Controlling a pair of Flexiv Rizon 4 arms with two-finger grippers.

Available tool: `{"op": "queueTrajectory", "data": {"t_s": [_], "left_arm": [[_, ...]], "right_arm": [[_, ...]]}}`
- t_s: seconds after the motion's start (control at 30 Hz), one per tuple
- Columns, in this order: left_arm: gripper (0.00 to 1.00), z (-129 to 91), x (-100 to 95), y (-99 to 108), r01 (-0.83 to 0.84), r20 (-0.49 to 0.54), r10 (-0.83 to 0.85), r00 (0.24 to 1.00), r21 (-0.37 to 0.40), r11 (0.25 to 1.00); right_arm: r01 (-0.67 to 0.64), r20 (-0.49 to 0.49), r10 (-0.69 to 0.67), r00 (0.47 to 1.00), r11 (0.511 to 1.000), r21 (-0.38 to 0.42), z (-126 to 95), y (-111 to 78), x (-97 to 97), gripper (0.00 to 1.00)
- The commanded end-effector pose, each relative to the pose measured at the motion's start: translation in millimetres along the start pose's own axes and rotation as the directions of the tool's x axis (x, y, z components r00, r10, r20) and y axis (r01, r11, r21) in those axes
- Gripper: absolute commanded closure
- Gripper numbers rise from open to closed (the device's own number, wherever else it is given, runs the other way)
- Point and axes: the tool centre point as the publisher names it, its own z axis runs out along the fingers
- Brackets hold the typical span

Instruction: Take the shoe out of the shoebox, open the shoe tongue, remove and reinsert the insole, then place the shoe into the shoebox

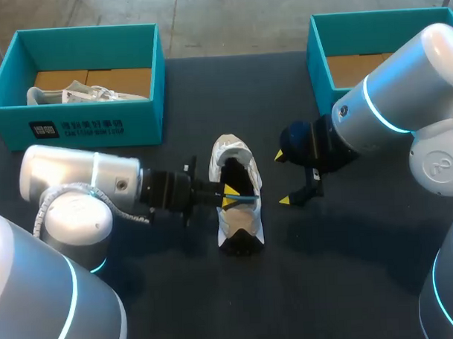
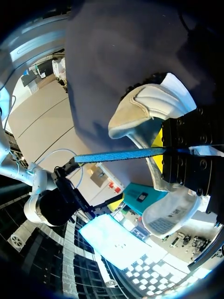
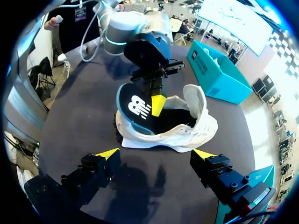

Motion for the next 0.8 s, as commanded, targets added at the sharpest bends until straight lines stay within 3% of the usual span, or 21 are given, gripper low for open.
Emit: {"op": "queueTrajectory", "data": {"t_s": [0.03,0.27,0.37,0.4,0.43,0.8], "left_arm": [[1.0,4.4,-1.9,5.1,0.001,-0.005,-0.001,1.0,-0.01,1.0],[1.0,3.7,-1.4,3.2,0.002,-0.003,-0.002,1.0,-0.013,1.0],[0.59,1.1,-4.6,-4.1,0.001,0.015,-0.001,1.0,-0.002,1.0],[0.51,0.1,-5.8,-6.4,0.0,0.018,0.0,1.0,0.0,1.0],[0.48,-0.7,-6.6,-8.0,-0.001,0.022,0.001,1.0,0.002,1.0],[0.65,-8.6,-10.1,-28.2,-0.009,0.051,0.007,0.999,0.039,0.999]], "right_arm": [[-0.001,0.002,0.001,1.0,1.0,0.002,0.8,0.3,0.9,0.0],[-0.001,0.002,0.001,1.0,1.0,0.002,0.8,0.3,0.9,0.0],[-0.001,0.002,0.001,1.0,1.0,0.002,0.8,0.3,0.9,0.0],[-0.001,0.002,0.001,1.0,1.0,0.002,0.8,0.3,0.9,0.0],[-0.001,0.002,0.001,1.0,1.0,0.002,0.8,0.3,0.9,0.0],[-0.001,0.002,0.001,1.0,1.0,0.002,0.8,0.3,0.9,0.0]]}}
